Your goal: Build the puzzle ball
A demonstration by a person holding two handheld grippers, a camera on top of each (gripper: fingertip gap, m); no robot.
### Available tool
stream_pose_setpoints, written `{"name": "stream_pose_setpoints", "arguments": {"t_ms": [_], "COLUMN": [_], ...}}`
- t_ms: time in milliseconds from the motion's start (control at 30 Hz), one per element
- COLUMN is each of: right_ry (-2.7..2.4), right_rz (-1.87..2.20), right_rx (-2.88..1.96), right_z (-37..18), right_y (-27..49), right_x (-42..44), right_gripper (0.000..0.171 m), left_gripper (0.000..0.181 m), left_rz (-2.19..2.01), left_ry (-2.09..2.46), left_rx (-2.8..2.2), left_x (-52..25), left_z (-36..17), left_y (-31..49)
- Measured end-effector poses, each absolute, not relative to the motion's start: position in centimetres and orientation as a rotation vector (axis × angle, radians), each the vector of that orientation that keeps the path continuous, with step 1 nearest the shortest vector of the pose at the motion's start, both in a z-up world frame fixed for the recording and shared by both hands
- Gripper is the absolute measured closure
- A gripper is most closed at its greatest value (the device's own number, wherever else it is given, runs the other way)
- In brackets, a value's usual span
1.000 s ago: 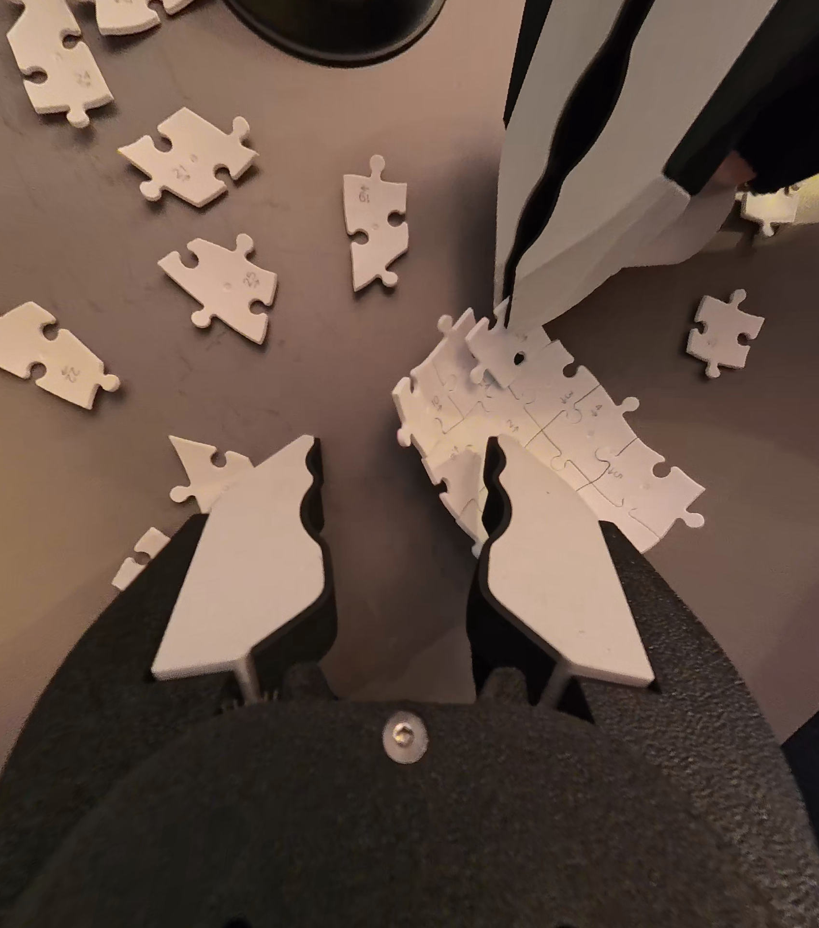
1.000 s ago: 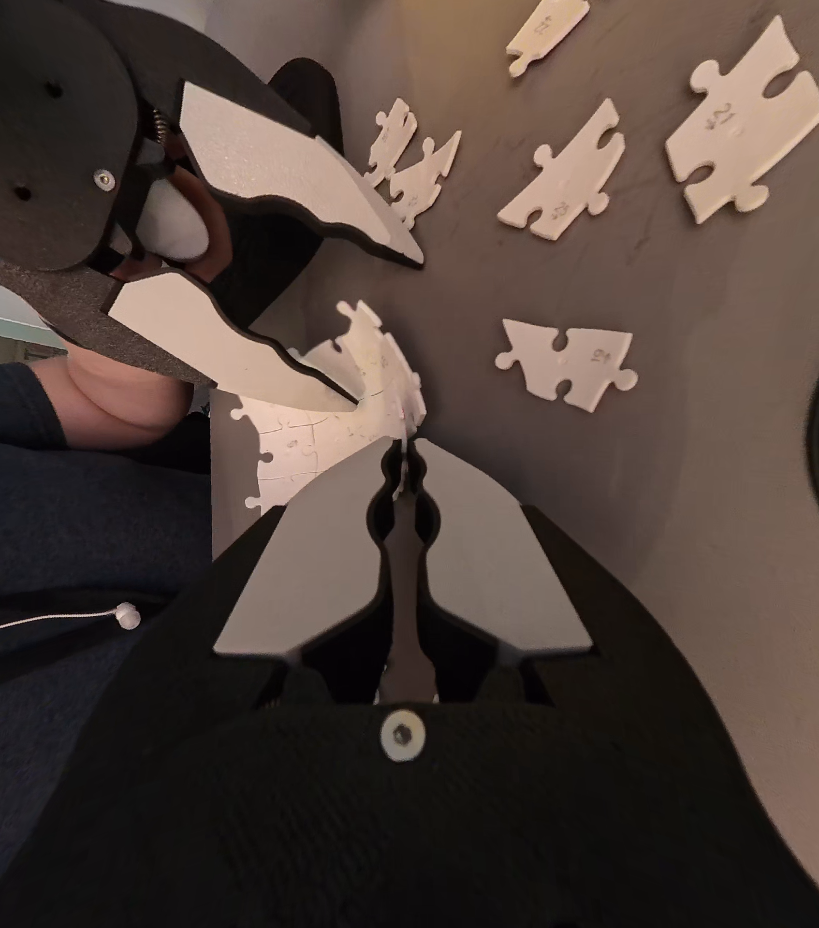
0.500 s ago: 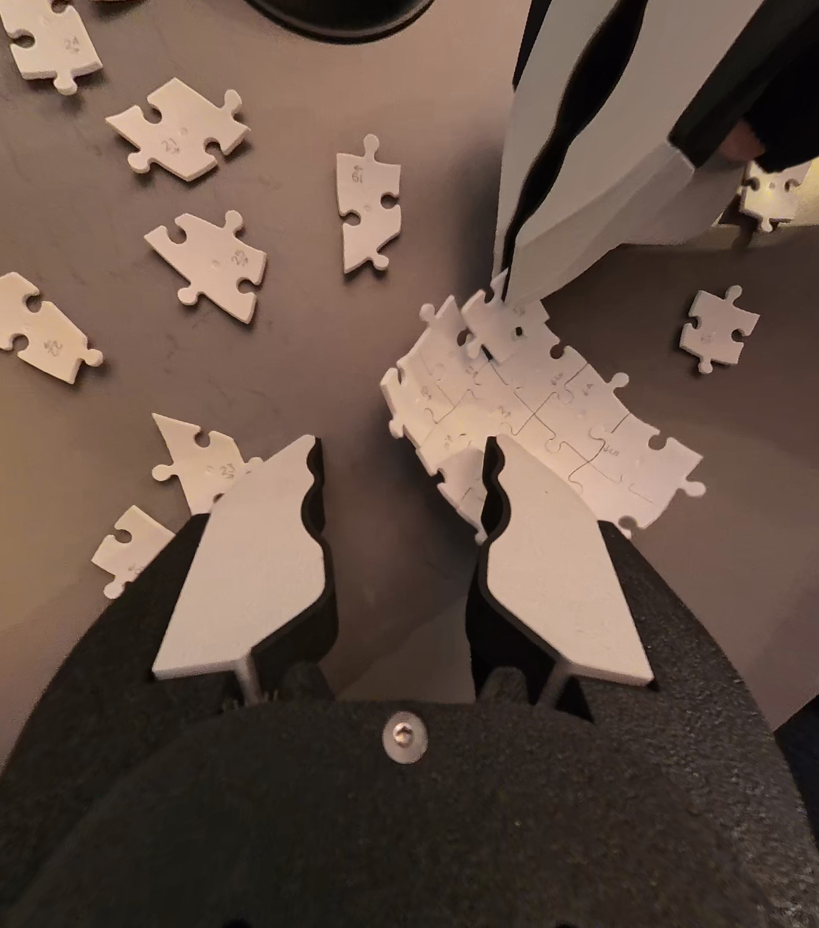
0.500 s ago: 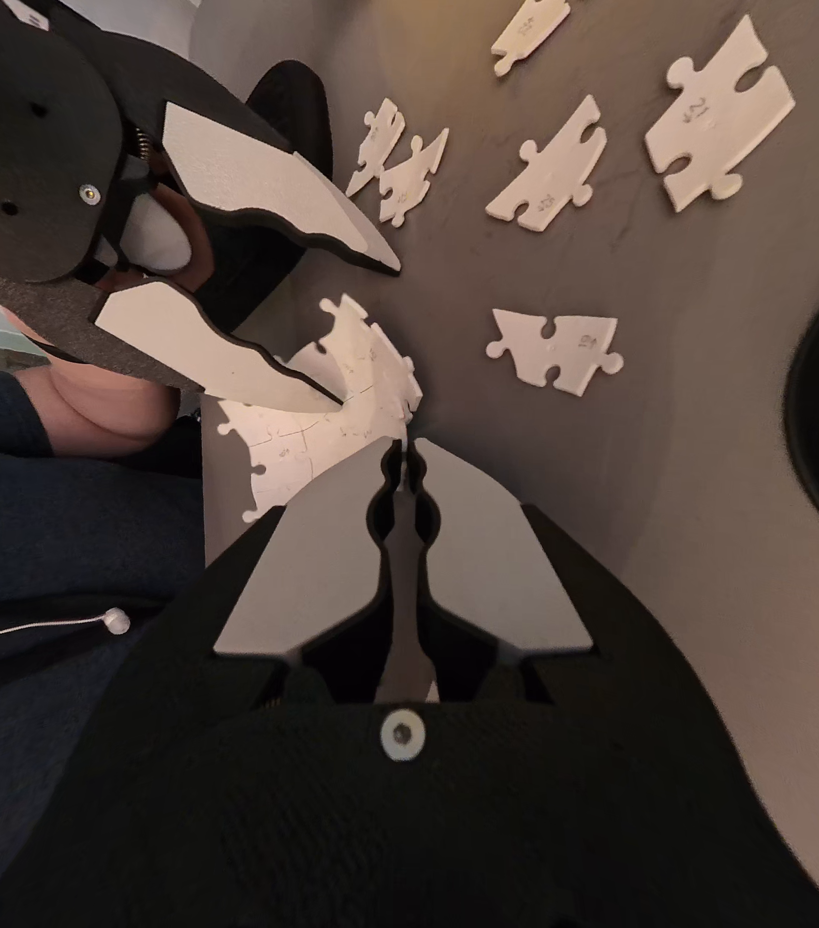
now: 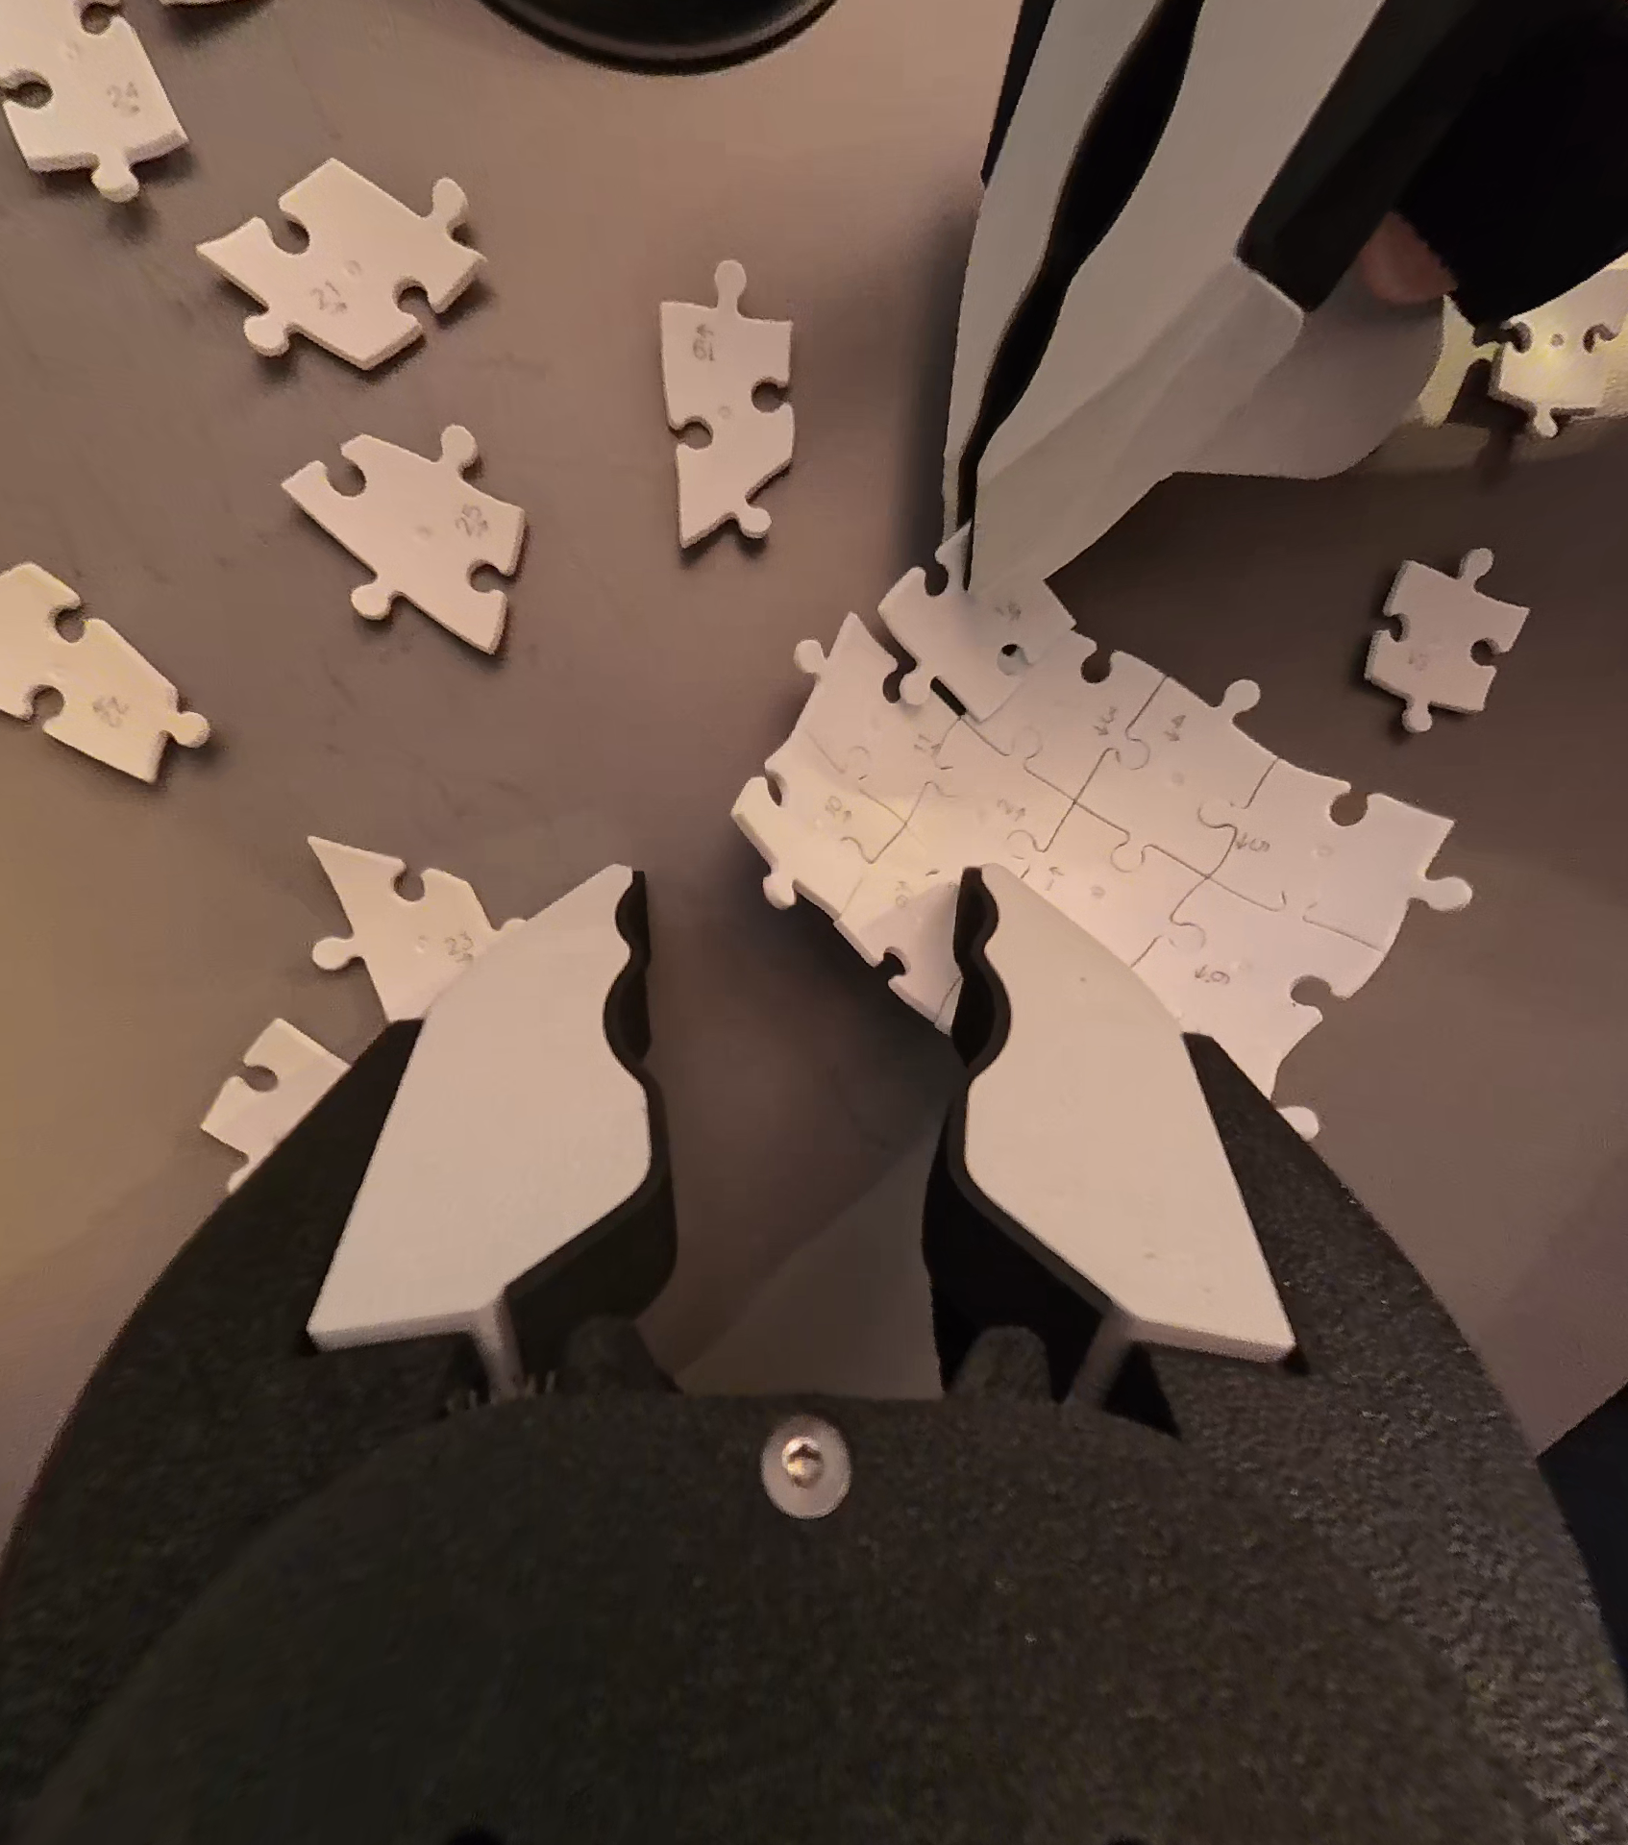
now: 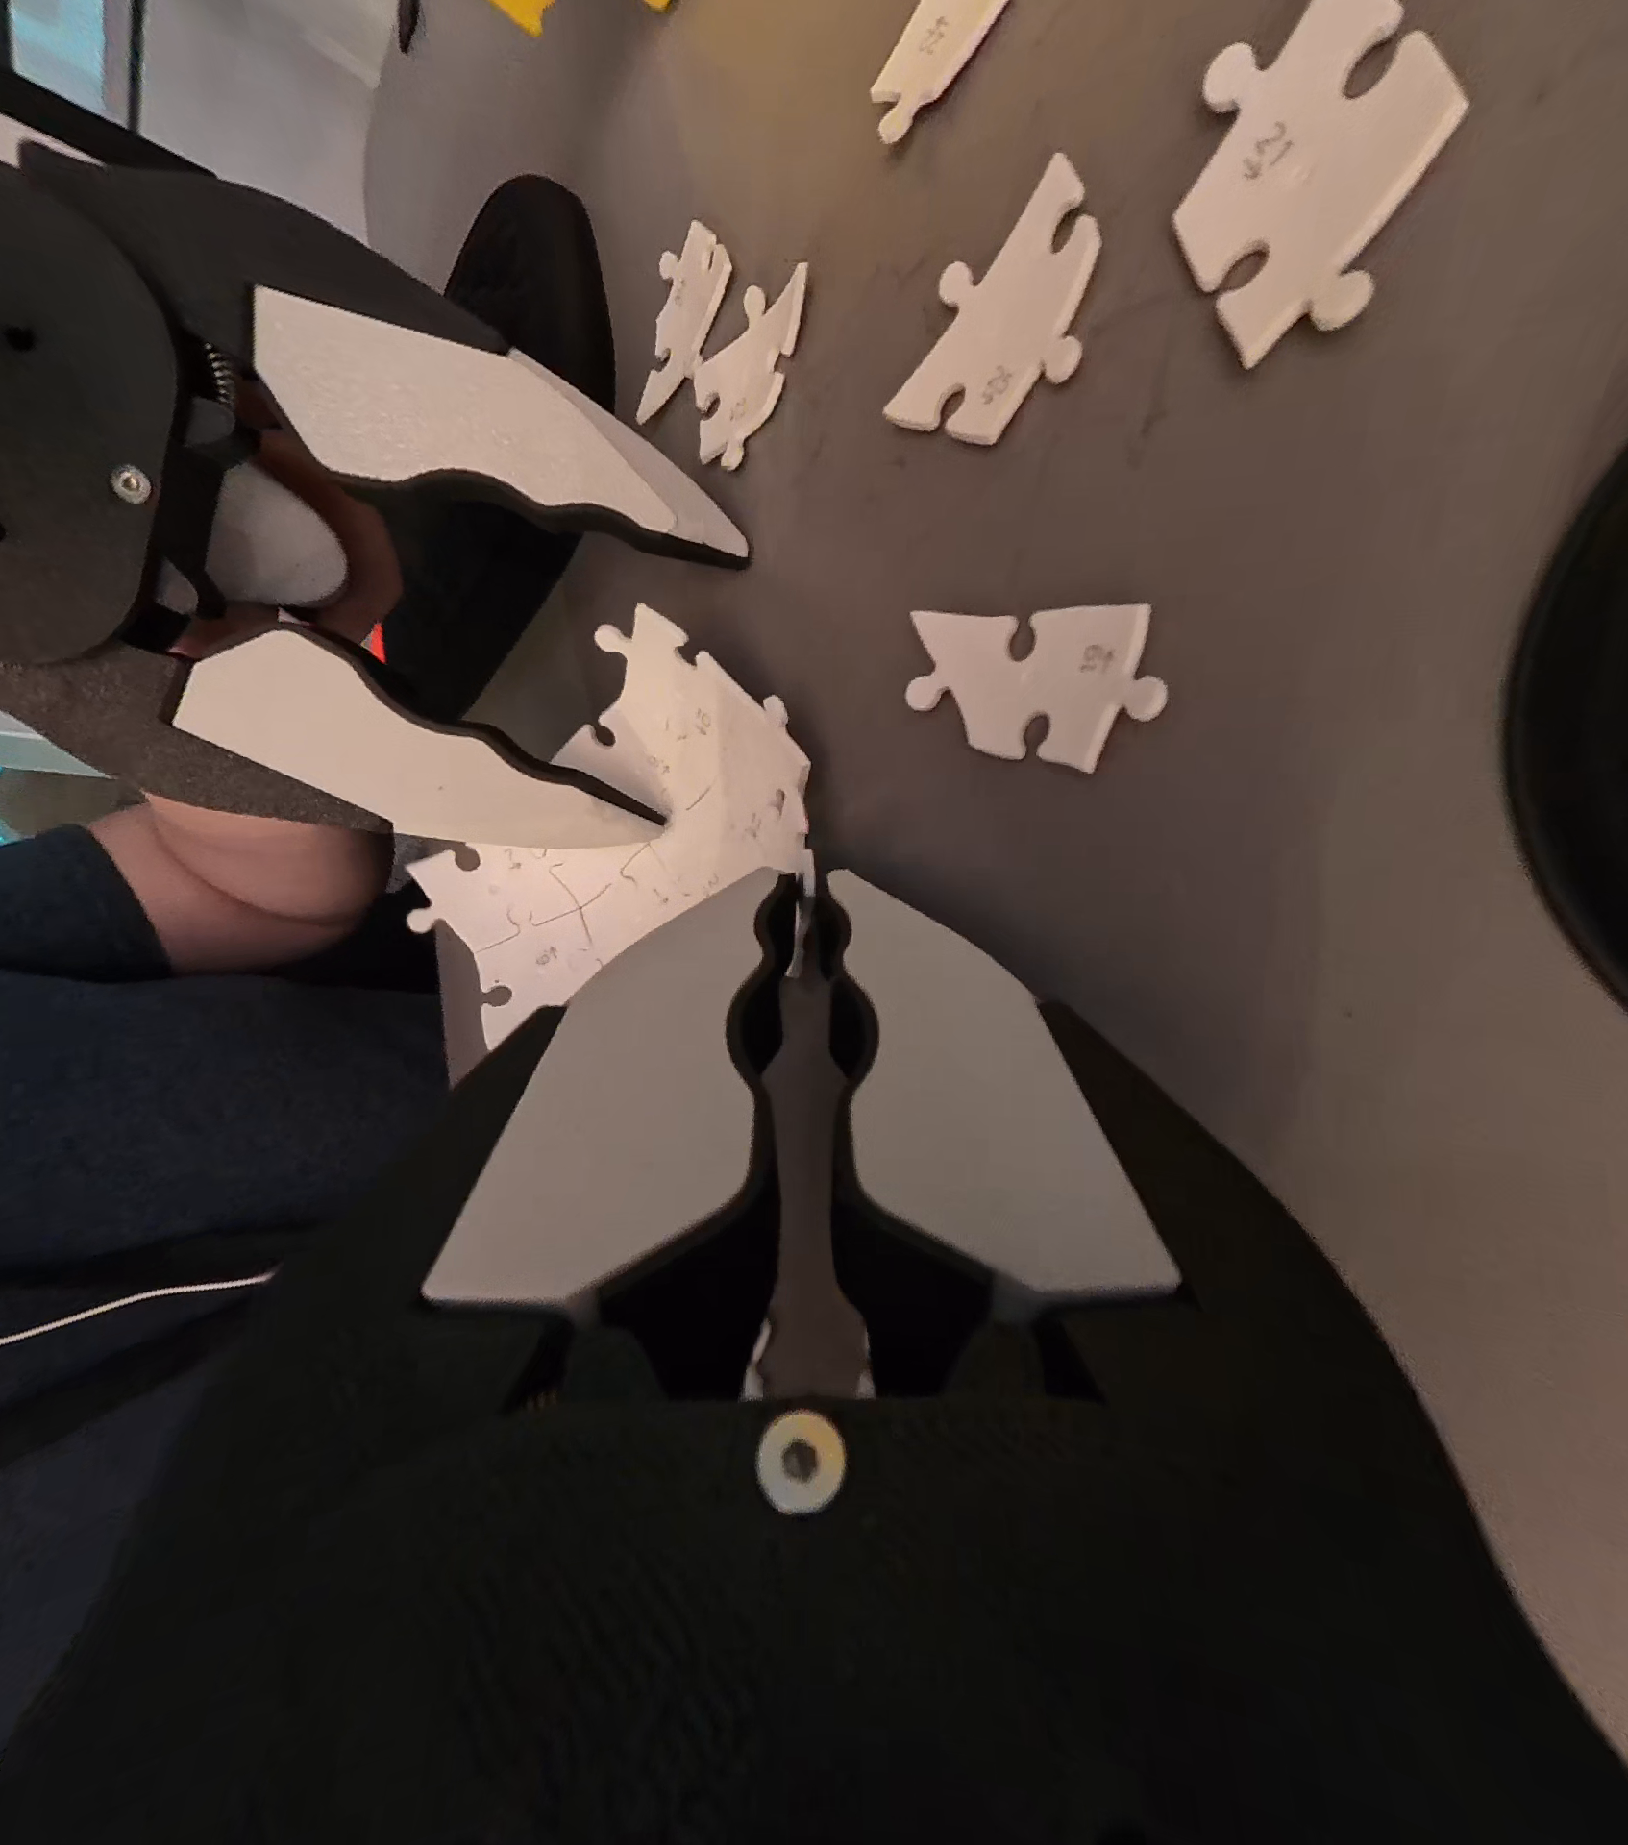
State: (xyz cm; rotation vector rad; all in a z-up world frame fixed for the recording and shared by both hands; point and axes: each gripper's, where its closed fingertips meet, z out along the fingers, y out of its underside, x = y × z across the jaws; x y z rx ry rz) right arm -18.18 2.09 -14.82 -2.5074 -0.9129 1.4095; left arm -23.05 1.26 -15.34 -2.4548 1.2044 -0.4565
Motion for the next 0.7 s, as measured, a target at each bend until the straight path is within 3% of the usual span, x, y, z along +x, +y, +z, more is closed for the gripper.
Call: {"name": "stream_pose_setpoints", "arguments": {"t_ms": [500,700], "right_ry": [-0.840,-0.827], "right_rz": [1.446,1.469], "right_rx": [-2.530,-2.535], "right_z": [-14.9,-15.1], "right_y": [2.4,2.5], "right_x": [-17.9,-17.8], "right_gripper": [0.167,0.167], "left_gripper": [0.132,0.143], "left_rz": [-0.421,-0.245], "left_ry": [1.258,1.492], "left_rx": [-2.265,-2.226], "left_x": [-21.5,-20.7], "left_z": [-12.1,-12.9], "left_y": [5.4,6.6]}}
